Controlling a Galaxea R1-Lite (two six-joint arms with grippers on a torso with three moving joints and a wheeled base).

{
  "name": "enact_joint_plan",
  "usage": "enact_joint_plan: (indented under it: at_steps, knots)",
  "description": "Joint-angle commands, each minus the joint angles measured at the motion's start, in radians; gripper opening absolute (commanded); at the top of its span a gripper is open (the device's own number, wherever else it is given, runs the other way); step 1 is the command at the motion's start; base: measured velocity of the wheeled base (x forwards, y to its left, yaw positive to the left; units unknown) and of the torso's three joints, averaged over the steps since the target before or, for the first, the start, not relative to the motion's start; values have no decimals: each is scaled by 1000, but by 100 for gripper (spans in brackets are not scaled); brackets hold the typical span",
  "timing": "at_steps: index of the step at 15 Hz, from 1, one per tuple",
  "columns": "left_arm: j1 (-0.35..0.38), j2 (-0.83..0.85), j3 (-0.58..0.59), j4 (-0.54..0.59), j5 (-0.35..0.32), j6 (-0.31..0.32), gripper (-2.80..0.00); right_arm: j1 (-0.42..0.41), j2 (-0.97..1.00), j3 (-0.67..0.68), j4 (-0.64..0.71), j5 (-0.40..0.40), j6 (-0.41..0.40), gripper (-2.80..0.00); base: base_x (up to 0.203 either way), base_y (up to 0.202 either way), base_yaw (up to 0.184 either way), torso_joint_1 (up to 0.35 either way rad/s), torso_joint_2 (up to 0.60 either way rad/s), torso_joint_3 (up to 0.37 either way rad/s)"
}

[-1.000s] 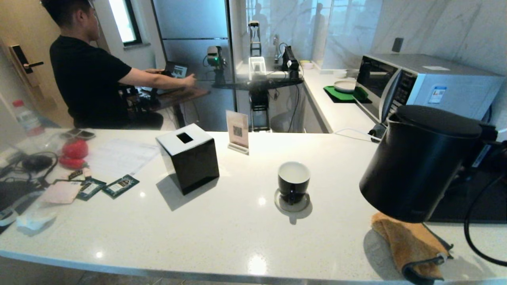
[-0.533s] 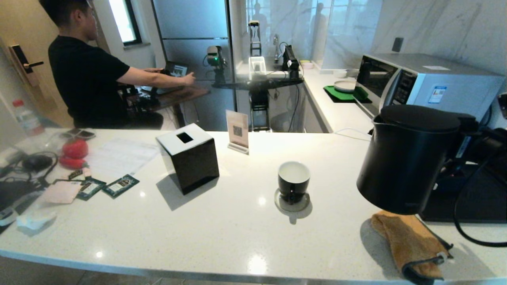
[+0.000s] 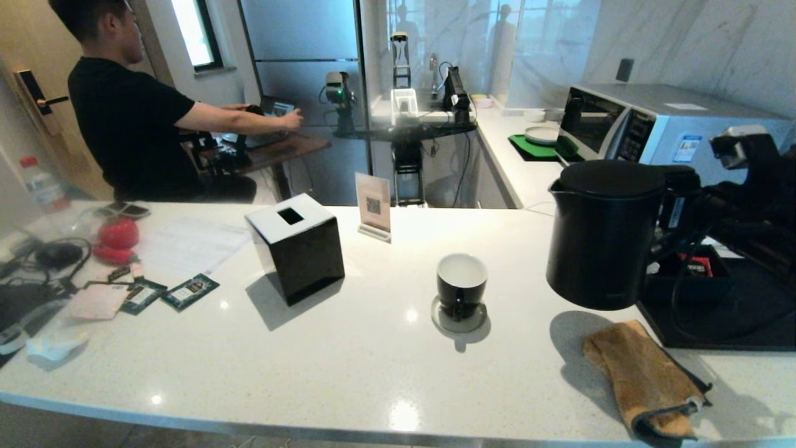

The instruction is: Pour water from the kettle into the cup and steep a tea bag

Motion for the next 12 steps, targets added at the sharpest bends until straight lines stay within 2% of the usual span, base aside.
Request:
enact_joint_plan:
  at_steps: [1, 6, 8, 12]
  knots:
    - [0, 0, 0, 0, 0, -1, -280, 30, 66, -45, -5, -5, -21, -280, 0, 0, 0, 0, 0, 0]
    - [0, 0, 0, -1, 0, 0, -280, 104, 141, -126, 16, -103, -89, -280, 0, 0, 0, 0, 0, 0]
    - [0, 0, 0, -1, 0, 0, -280, 119, 162, -165, 33, -110, -118, -280, 0, 0, 0, 0, 0, 0]
    - [0, 0, 0, 0, 0, 0, -280, 129, 195, -219, 53, -111, -227, -280, 0, 0, 0, 0, 0, 0]
